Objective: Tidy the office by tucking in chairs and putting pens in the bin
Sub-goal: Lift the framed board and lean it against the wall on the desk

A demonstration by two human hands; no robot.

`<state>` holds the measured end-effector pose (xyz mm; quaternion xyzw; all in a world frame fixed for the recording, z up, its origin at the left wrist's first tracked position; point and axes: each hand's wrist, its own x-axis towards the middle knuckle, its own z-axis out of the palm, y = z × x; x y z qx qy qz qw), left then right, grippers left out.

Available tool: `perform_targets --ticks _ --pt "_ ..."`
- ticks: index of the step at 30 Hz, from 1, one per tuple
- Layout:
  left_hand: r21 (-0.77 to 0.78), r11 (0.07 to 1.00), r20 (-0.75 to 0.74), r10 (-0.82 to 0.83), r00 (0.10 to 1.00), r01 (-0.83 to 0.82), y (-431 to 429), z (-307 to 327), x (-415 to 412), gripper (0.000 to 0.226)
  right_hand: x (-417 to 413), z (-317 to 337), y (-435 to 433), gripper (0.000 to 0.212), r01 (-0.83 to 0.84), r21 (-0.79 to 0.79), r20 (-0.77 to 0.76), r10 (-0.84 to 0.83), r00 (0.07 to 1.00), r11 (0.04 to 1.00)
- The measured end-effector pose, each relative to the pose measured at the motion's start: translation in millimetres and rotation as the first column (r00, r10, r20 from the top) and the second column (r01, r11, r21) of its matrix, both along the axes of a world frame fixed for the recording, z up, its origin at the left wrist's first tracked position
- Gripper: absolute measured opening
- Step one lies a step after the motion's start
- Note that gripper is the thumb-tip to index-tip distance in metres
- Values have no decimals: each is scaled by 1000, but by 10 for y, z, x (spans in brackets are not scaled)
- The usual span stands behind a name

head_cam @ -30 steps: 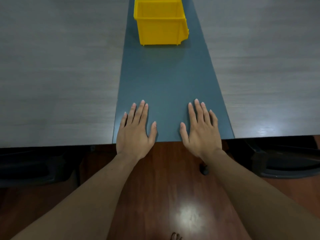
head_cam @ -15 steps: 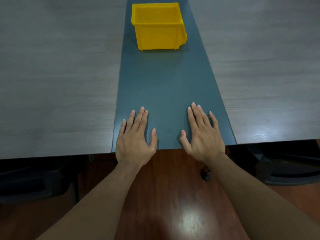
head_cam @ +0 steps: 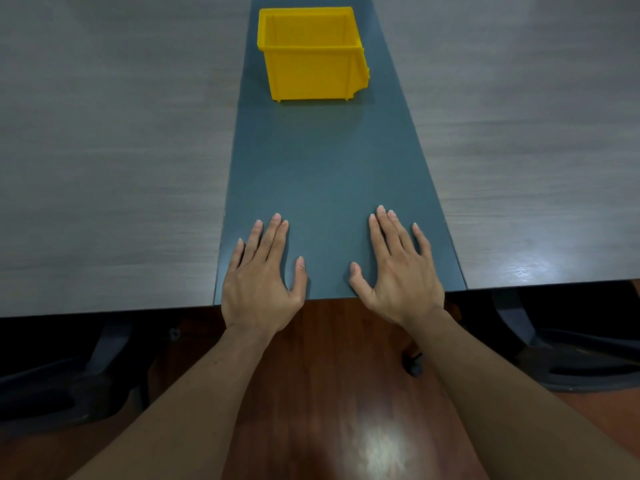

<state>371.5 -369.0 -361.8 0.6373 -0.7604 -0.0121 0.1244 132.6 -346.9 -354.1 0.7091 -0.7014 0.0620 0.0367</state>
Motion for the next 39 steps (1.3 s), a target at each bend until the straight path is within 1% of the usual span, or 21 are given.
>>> perform_targets --ticks 12,16,21,26,34,36,39 --pt "7 1000 -4 2 1000 -2 -17 26 -6 73 -8 6 -20 91 3 16 -6 -3 1000 1000" --pt "18 1000 -10 -3 1000 3 -21 40 -8 72 -12 25 -25 91 3 31 13 -3 1000 1000" --pt "62 998 3 -6 1000 6 -27 116 -20 71 -21 106 -43 93 -12 99 42 8 999 995" --pt "133 991 12 -24 1000 22 -42 200 -27 71 -35 135 -67 94 -19 149 73 8 997 989" --pt "206 977 2 -56 998 54 -51 248 16 72 -40 150 -54 93 -29 160 114 10 993 987" --pt "270 960 -7 -76 997 75 -74 298 53 75 -63 195 -61 93 -42 206 165 7 986 978" --pt "399 909 -28 -117 993 118 -126 519 115 82 -184 397 -131 96 -92 357 246 2 969 929"
